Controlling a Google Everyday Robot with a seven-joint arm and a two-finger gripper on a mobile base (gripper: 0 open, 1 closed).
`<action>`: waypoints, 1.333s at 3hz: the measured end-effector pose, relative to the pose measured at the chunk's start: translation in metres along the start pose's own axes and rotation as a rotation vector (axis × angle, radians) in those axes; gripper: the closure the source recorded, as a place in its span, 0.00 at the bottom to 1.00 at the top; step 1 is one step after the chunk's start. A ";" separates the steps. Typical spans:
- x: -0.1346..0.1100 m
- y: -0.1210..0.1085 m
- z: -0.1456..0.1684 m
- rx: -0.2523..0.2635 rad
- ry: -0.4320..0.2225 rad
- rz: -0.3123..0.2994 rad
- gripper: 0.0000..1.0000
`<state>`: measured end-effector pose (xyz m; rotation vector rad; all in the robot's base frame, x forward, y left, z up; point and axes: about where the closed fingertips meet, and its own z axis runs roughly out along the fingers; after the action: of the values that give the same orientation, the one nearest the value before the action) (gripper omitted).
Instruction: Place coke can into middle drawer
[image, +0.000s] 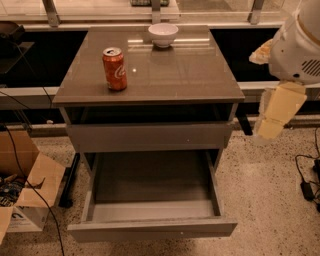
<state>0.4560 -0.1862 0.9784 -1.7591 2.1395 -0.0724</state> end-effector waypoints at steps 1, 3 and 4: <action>-0.024 -0.013 0.016 -0.036 -0.103 -0.031 0.00; -0.066 -0.025 0.039 -0.087 -0.236 -0.035 0.00; -0.072 -0.034 0.052 -0.075 -0.259 0.010 0.00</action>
Offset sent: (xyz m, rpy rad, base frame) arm 0.0760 0.1100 -0.0177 0.3697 0.0391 0.1708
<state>0.5155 -0.1152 0.9569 -1.6944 1.9859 0.2292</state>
